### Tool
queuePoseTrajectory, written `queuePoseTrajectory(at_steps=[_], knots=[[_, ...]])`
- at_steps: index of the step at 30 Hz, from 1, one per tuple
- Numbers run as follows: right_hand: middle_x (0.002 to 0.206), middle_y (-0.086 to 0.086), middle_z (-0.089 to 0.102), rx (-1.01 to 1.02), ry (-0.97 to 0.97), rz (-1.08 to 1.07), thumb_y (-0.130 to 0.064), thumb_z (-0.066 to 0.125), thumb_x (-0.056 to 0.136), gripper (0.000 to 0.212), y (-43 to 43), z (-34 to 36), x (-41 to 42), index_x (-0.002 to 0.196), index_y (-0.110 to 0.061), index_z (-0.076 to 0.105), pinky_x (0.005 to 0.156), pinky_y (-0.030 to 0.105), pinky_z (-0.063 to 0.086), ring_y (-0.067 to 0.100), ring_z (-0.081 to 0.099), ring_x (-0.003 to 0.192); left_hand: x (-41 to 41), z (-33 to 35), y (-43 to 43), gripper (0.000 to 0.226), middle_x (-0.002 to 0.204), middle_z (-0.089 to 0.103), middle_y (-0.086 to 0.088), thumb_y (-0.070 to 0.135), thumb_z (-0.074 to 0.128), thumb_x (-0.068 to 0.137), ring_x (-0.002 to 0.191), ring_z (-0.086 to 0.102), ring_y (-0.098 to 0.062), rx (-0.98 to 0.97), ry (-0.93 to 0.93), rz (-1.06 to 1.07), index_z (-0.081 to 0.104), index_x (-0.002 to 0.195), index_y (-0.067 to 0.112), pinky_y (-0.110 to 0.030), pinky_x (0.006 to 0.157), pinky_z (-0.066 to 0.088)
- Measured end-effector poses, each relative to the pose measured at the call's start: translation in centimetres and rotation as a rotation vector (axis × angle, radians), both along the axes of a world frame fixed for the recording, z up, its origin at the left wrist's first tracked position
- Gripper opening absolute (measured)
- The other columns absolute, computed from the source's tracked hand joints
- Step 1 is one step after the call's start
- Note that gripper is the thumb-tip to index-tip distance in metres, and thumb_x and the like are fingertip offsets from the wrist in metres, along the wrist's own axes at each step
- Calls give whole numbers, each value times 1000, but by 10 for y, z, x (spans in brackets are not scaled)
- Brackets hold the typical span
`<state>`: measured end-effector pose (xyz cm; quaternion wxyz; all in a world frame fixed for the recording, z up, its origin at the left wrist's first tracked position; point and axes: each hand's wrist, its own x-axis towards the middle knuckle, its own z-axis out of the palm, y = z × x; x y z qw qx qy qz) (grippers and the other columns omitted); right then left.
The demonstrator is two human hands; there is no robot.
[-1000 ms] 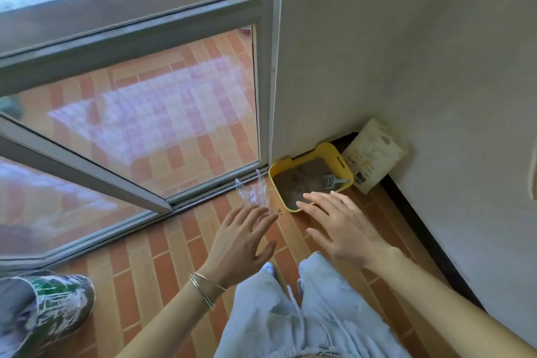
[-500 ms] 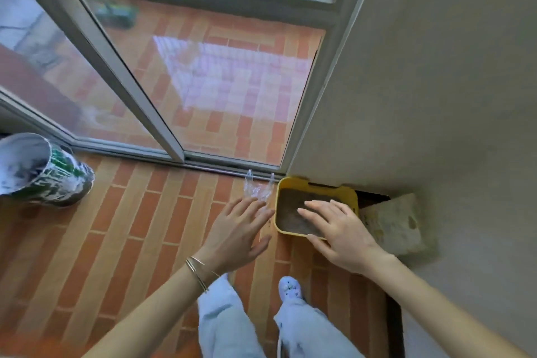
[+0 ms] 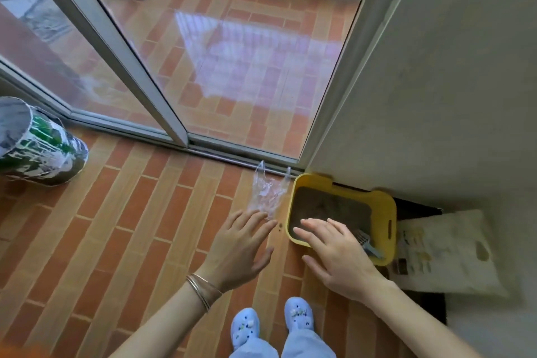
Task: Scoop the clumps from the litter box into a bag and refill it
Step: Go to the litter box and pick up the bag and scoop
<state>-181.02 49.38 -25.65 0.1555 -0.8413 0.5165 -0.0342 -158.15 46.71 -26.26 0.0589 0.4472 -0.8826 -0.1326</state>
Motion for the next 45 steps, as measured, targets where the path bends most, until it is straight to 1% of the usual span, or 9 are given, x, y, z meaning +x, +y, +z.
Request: queuePoseTrajectory(at_steps=[13, 20, 28, 32, 36, 38, 40, 42, 45], knots=[[131, 1, 55, -52, 9, 96, -44, 40, 88, 47, -27, -370, 18, 130, -23, 50, 102, 39, 42, 17, 50, 122, 0, -391, -23, 47, 120, 60, -1, 47, 46, 86, 115, 53, -19, -9, -64, 46, 59, 122, 20, -35, 101, 35], [135, 2, 51, -146, -72, 151, -42, 43, 92, 46, -26, -488, 27, 132, -21, 48, 104, 41, 38, 18, 44, 128, 23, -535, -35, 47, 125, 59, -2, 48, 47, 85, 121, 51, -19, -12, -128, 38, 60, 122, 22, -39, 101, 41], [132, 0, 55, -272, -77, 272, -39, 49, 90, 42, -7, -526, 28, 129, -24, 53, 98, 30, 43, 16, 49, 124, 40, -586, -56, 48, 123, 60, -1, 49, 45, 84, 116, 54, -19, -120, -194, -1, 61, 120, 21, -35, 100, 32], [130, -3, 56, -216, -122, 206, -42, 42, 92, 38, -7, -540, 25, 127, -29, 53, 83, 21, 51, 9, 52, 117, 31, -601, -65, 53, 119, 64, 0, 50, 42, 77, 113, 58, -16, 43, -192, 112, 63, 118, 23, -33, 95, 48], [127, 0, 58, -252, -99, 212, -40, 37, 94, 38, -12, -546, 27, 126, -26, 51, 79, 20, 52, 11, 56, 112, 27, -614, -82, 60, 121, 64, 0, 52, 40, 72, 113, 60, -16, 58, -215, 120, 64, 119, 22, -35, 90, 51], [126, 0, 59, -256, -76, 212, -39, 38, 93, 38, -11, -552, 24, 124, -25, 54, 77, 20, 53, 11, 58, 110, 27, -624, -80, 62, 129, 59, 0, 53, 37, 74, 119, 55, -16, 95, -271, 131, 60, 125, 25, -34, 95, 47], [127, 0, 58, -242, -44, 202, -39, 31, 96, 39, -12, -558, 20, 124, -25, 54, 75, 18, 53, 11, 59, 109, 31, -638, -78, 70, 151, 32, 1, 53, 23, 81, 138, 31, -17, 121, -323, 91, 37, 143, 25, -36, 110, 28], [129, -1, 54, -227, -24, 179, -38, 22, 97, 42, -14, -565, 18, 126, -24, 50, 79, 17, 51, 11, 58, 110, 37, -641, -72, 81, 158, 12, 2, 56, 6, 76, 144, 11, -16, 210, -341, 95, 18, 149, 25, -39, 115, 13], [132, 0, 52, -212, -22, 131, -37, 17, 97, 47, -14, -571, 23, 127, -23, 50, 87, 21, 47, 13, 56, 114, 47, -638, -56, 77, 153, 28, 2, 57, 13, 79, 141, 25, -17, 183, -323, 152, 25, 148, 26, -43, 114, 21]])
